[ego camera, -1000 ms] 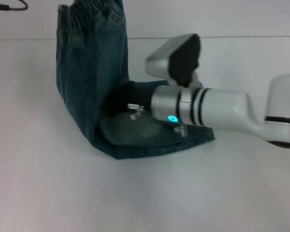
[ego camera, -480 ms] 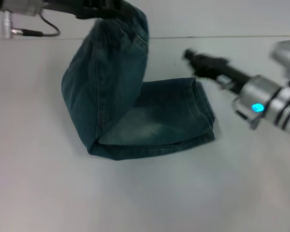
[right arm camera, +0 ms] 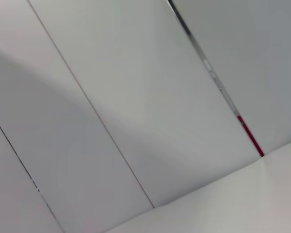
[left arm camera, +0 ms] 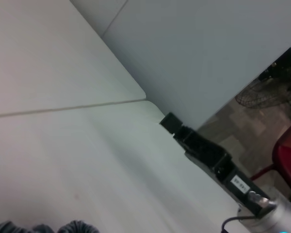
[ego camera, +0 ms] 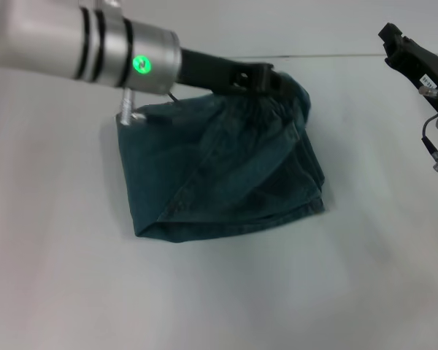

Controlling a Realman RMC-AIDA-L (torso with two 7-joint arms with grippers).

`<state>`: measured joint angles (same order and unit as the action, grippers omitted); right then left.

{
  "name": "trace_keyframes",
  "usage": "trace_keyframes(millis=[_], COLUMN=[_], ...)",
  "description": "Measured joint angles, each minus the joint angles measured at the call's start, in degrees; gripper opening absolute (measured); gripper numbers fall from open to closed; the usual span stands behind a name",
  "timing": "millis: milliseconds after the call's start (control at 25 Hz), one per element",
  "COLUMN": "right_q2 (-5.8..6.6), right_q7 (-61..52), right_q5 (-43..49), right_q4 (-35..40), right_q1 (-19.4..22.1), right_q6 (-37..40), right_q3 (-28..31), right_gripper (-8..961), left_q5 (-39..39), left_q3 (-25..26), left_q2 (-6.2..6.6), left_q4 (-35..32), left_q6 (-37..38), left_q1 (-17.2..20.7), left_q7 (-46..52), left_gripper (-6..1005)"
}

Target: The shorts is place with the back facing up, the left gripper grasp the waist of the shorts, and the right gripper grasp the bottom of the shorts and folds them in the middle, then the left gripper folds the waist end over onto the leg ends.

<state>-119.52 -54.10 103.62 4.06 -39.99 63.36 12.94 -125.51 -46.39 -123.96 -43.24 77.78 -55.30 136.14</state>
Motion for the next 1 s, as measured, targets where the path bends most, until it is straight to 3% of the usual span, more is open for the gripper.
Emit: trace_keyframes(millis=[320,440,640,680,920,1000], right_q2=[-0.24,-0.26,-0.19,-0.11,0.08,0.40], right_q7=[0.4,0.1,-2.0,-3.9,-20.9,-25.6], right_q5=[0.1,0.5,0.5,0.5,0.5,0.5], right_q4=[-0.5,-0.6,-0.5,0.0,10.0,15.2], right_q1=[-0.7,-0.9,-1.1,-1.1,-0.1,1.2], right_q6=[-0.7,-0.8,-0.7,-0.6,9.0,14.8], right_q3=[-0.2,-1.4,-6.4,-8.2,-23.5,-29.3], right_gripper=[-1,6,23,26,46,133], left_q5=[8.6,12.3,19.5,23.9,28.7,28.8], left_q3=[-7.7,-9.7,-9.6,-9.4,-7.4,-4.2], left_q2=[-0.52,-0.56,-0.37,-0.20,0.29,0.81], left_q4=[13.9,14.8,12.9,10.4,1.6,0.1], left_q6=[-12.5,-14.2,-12.3,-9.8,-3.8,-0.6], left_q1=[-1.3,-0.5,3.5,7.3,18.9,22.5], left_q7=[-5.6,-7.9,-13.8,-18.0,-23.0,-24.6], left_gripper=[86,289,494,535,676,723])
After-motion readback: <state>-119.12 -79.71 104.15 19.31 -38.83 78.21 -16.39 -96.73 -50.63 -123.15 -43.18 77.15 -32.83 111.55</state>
